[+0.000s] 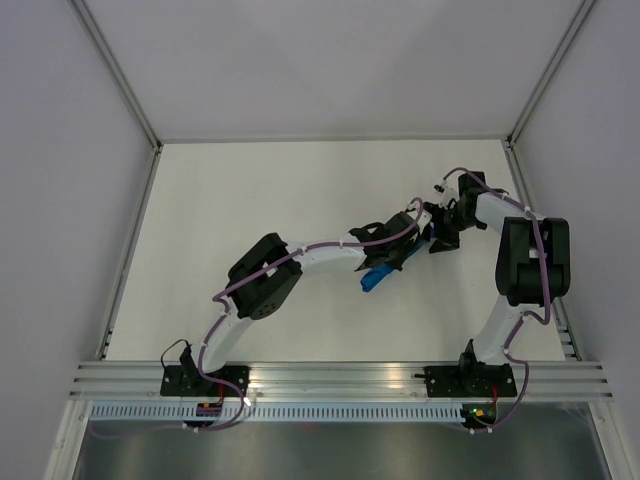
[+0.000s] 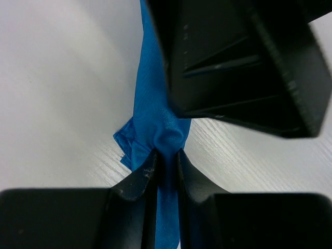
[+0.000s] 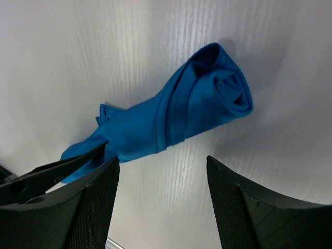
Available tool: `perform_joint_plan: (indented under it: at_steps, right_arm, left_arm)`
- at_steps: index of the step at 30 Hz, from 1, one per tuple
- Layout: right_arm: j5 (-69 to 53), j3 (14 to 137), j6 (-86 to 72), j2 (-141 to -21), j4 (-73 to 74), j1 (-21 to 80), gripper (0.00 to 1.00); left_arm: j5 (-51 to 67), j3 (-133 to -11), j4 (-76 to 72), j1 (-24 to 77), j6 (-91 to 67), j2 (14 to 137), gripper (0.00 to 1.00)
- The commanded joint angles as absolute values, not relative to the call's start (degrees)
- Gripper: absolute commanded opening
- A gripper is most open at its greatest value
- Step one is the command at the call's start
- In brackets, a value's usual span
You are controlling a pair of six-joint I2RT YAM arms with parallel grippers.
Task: Fold the napkin, place the utensils inside, and roll it up
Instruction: Roll the napkin with the utensil
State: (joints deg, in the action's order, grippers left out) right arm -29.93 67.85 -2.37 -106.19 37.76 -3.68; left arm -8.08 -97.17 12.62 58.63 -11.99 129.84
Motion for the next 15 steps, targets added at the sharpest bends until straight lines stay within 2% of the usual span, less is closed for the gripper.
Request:
perform_joint_plan:
  at_steps: [1, 8, 15]
  right_arm:
    - [-25.59, 67.5, -9.4, -104.68, 34.02, -1.58, 0.74]
    - [-23.82, 71.1, -11.6, -108.45, 33.49, -0.44, 0.7]
    - [-18.03, 74.35, -11.08, -110.3, 33.49, 3.69, 0.51]
  left_arm:
    - [-6.76, -96.59, 19.95, 59.77, -16.17, 133.77, 0.14]
    - [-6.51, -96.59, 19.86, 59.77, -16.52, 133.77, 0.16]
    - [-5.63, -97.03, 19.78, 59.77, -16.7, 133.07, 0.26]
